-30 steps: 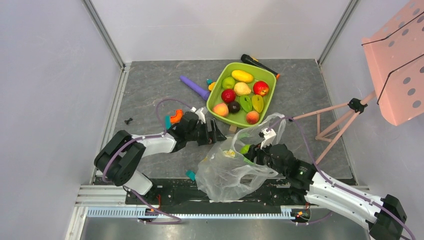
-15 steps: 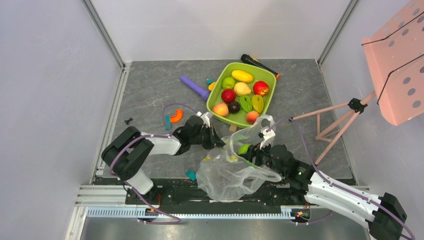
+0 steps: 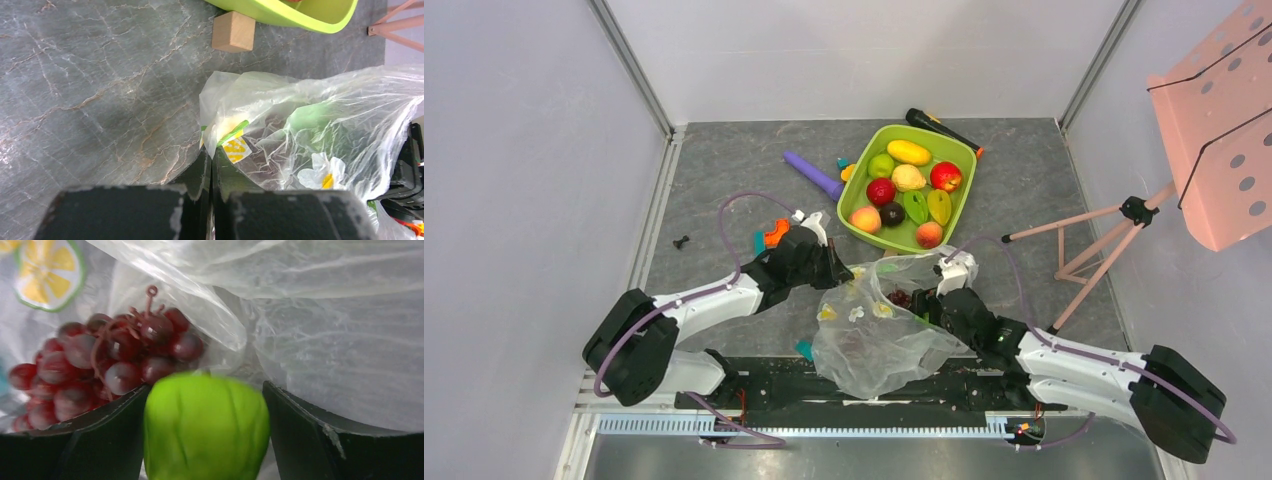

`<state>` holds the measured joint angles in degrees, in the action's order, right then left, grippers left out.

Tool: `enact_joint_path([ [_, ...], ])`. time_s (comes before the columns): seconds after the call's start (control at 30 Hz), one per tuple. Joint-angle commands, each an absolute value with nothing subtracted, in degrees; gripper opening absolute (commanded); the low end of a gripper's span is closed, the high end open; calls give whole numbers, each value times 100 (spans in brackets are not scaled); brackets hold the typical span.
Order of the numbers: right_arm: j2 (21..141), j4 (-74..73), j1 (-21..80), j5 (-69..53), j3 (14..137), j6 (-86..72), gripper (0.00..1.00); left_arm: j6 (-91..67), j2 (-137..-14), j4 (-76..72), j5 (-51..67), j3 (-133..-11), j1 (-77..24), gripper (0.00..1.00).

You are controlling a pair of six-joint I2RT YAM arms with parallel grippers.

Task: Take the fake fruits out of the plastic bag
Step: Take out the fake fruit from the plastic bag.

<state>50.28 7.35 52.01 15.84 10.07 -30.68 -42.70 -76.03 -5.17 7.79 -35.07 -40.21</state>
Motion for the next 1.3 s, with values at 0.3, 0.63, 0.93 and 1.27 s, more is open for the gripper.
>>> enact_joint_path([
  [0.3, 4844, 533, 5194, 1828, 886, -3172, 62, -3991, -7612, -439, 501, -3469, -3990, 2],
  [0.63, 4119, -337, 5197, 1071, 1026, -3070, 91, -3987, -7631, -430, 501, -3448, -3990, 2],
  [0.93, 4509, -788, 5194, 1038, 1109, -3128, 76, -3997, -7645, -439, 521, -3469, -3990, 2],
  [1.27, 3756, -1204, 5201, 851, 2004, -3036, 56, -3947, -7625, -385, 483, -3461, -3990, 2],
])
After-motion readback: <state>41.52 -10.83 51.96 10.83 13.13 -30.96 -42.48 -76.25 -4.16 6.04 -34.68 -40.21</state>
